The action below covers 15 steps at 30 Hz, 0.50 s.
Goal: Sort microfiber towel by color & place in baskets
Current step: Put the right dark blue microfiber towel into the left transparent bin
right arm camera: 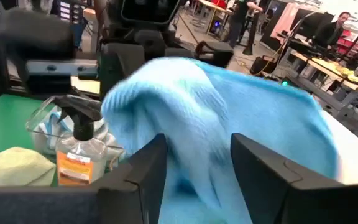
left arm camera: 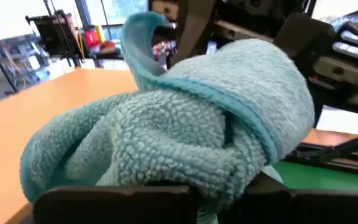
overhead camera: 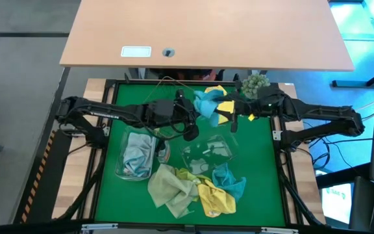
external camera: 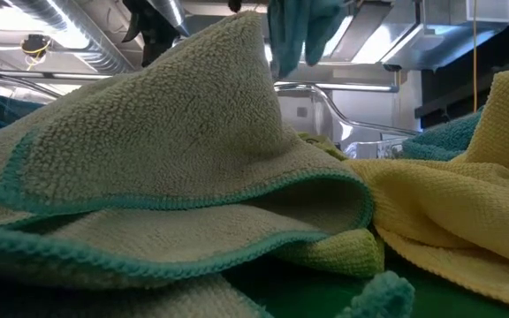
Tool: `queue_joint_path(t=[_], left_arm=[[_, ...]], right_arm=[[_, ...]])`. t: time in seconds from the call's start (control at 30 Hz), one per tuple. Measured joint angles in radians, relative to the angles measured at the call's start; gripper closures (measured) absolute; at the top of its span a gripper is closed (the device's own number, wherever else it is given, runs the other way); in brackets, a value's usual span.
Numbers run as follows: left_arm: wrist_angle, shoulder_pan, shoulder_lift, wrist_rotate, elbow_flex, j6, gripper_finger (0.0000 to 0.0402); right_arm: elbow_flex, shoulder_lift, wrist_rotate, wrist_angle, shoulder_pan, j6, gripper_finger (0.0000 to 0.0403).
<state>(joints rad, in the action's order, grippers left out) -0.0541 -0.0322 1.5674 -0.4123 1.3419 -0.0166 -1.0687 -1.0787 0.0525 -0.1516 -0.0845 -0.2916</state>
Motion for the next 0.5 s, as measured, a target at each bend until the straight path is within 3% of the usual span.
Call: queue_joint_path(t=[0.3,0.5], left_arm=[[0.146,-0.046,-0.105,-0.052,0.000,-0.019,0.0385],[0.312,-0.095,-0.231,-0.075,0.001,-0.159,0.0385]], right_arm=[[0.000,0.104,0.001,-0.148,-0.001,0.000,0.0224],[0.000,0.121,0.001,-0.255,-0.001,0.041,0.0223]])
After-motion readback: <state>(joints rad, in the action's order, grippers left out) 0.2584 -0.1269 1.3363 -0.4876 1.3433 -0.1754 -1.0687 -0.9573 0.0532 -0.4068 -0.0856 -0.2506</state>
